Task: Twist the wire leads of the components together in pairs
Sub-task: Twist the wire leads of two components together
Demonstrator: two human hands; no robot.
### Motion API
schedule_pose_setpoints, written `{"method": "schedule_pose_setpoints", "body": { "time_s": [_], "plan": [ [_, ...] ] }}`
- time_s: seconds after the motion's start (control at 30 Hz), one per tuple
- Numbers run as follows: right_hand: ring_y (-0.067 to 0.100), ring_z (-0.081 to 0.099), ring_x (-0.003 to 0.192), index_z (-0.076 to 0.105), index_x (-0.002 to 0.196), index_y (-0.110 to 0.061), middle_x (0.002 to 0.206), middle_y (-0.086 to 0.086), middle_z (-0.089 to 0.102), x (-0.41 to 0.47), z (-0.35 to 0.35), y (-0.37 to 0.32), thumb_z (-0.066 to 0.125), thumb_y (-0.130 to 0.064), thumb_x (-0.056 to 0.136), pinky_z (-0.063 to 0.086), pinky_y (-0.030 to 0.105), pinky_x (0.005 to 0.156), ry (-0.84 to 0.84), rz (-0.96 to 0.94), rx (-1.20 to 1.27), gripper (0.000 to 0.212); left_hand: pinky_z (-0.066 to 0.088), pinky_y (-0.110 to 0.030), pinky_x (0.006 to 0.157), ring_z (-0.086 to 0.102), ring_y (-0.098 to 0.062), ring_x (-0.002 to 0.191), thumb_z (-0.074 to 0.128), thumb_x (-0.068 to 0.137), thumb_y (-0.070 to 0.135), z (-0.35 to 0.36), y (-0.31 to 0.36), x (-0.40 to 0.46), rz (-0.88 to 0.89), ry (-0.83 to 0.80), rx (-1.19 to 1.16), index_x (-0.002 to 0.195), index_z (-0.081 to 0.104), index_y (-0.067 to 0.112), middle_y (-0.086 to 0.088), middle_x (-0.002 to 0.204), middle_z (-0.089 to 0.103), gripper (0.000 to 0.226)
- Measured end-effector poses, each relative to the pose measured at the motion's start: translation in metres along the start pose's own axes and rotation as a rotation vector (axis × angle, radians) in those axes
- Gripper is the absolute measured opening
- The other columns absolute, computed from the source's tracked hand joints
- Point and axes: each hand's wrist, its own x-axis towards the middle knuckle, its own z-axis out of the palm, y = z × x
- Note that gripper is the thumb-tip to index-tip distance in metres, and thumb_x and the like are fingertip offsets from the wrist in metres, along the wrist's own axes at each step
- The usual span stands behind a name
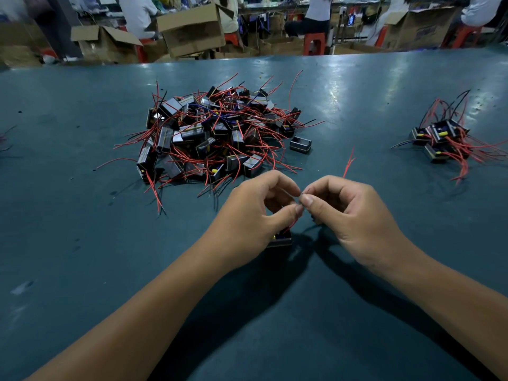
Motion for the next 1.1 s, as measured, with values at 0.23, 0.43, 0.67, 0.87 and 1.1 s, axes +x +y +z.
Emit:
{"method": "schedule_pose_setpoints", "body": {
  "time_s": [0.23, 0.43, 0.67, 0.87, 1.1],
  "plan": [
    [0.007, 0.056, 0.060, 0.067, 0.086, -0.012, 0.068, -0.003, 0.067, -0.001, 0.000, 0.003, 0.070, -0.009, 0.088, 0.047, 0.018, 0.059, 0.025, 0.043, 0.093, 0.005, 0.037, -0.005, 0.054, 0.055, 0.003, 0.056, 0.075, 0.089, 0.013, -0.002, -0.001, 0.000, -0.005, 0.046, -0.038, 0.100, 0.063, 0.017, 0.004, 0.076, 0.071, 0.017],
    [0.008, 0.062, 0.062, 0.067, 0.084, -0.010, 0.068, -0.002, 0.070, -0.003, -0.001, 0.000, 0.071, -0.010, 0.086, 0.050, 0.019, 0.061, 0.029, 0.039, 0.096, 0.005, 0.035, -0.005, 0.052, 0.052, 0.003, 0.051, 0.077, 0.088, 0.017, -0.002, 0.002, -0.001, 0.001, 0.054, -0.014, 0.102, 0.062, 0.016, 0.004, 0.075, 0.070, 0.021],
    [0.009, 0.058, 0.062, 0.071, 0.084, -0.010, 0.068, -0.001, 0.068, -0.003, 0.001, 0.000, 0.072, -0.011, 0.085, 0.049, 0.019, 0.059, 0.056, 0.061, 0.157, 0.002, 0.035, -0.005, 0.052, 0.052, 0.004, 0.050, 0.076, 0.088, 0.014, -0.003, 0.002, -0.002, 0.019, 0.052, 0.018, 0.104, 0.062, 0.016, 0.001, 0.077, 0.072, 0.021],
    [0.005, 0.054, 0.059, 0.071, 0.080, -0.013, 0.065, -0.005, 0.066, -0.003, 0.004, 0.000, 0.072, -0.009, 0.086, 0.045, 0.018, 0.058, 0.077, 0.048, 0.146, 0.008, 0.038, -0.006, 0.056, 0.060, -0.001, 0.061, 0.073, 0.089, 0.010, -0.002, 0.004, -0.002, 0.046, 0.040, 0.032, 0.099, 0.063, 0.015, 0.001, 0.077, 0.072, 0.015],
    [0.003, 0.046, 0.056, 0.066, 0.079, -0.013, 0.060, -0.012, 0.057, -0.002, 0.002, 0.000, 0.067, -0.006, 0.091, 0.038, 0.015, 0.055, 0.037, 0.026, 0.053, 0.014, 0.049, -0.039, 0.060, 0.060, -0.030, 0.071, 0.069, 0.090, 0.019, -0.010, 0.001, -0.001, 0.135, 0.012, 0.059, 0.092, 0.069, 0.026, 0.003, 0.085, 0.069, 0.007]
  ]
}}
